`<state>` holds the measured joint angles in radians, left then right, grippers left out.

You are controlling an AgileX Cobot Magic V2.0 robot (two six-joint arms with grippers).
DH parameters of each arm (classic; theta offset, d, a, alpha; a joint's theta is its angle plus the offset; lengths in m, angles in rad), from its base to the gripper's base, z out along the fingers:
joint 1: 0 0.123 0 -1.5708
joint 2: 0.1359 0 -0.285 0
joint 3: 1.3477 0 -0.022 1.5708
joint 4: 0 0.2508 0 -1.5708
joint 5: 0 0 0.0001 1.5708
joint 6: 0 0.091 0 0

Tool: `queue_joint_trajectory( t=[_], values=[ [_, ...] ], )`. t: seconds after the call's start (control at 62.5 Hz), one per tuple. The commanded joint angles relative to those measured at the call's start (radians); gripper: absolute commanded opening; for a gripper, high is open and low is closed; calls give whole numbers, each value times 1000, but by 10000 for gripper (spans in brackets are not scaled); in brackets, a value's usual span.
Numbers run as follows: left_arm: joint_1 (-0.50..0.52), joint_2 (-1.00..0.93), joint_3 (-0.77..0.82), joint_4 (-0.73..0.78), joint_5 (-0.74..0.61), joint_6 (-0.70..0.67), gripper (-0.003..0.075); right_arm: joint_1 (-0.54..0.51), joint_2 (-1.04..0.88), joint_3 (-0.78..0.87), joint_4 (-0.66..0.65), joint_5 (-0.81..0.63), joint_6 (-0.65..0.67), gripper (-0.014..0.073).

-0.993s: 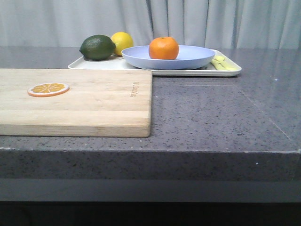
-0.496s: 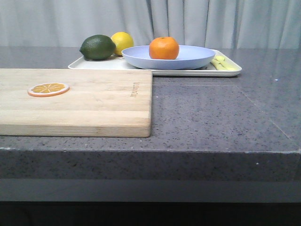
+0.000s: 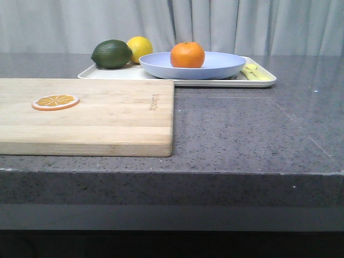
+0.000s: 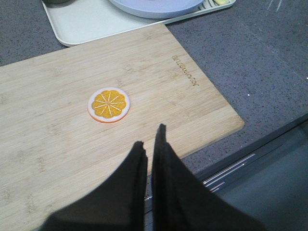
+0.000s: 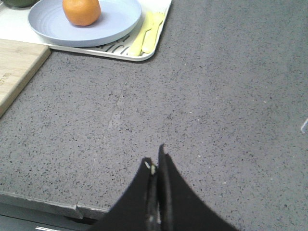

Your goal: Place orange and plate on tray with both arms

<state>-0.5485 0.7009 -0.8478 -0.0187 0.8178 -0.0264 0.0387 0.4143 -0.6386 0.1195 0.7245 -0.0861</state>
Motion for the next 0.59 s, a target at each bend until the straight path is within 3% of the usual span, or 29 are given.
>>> queue_joint_trajectory(
  t=[0.0,0.4,0.576],
  values=[
    [2,-1,-23,-11,-73,-11,-20,0,4,-24,-6,-83,-13,-67],
    [2,-1,-23,-11,-74,-11,-20,0,4,-24,-6,-83,-13,-67],
    [42,-94,24,-11,-95,-11,-20,0,4,-24,-6,-82,-13,-67]
  ],
)
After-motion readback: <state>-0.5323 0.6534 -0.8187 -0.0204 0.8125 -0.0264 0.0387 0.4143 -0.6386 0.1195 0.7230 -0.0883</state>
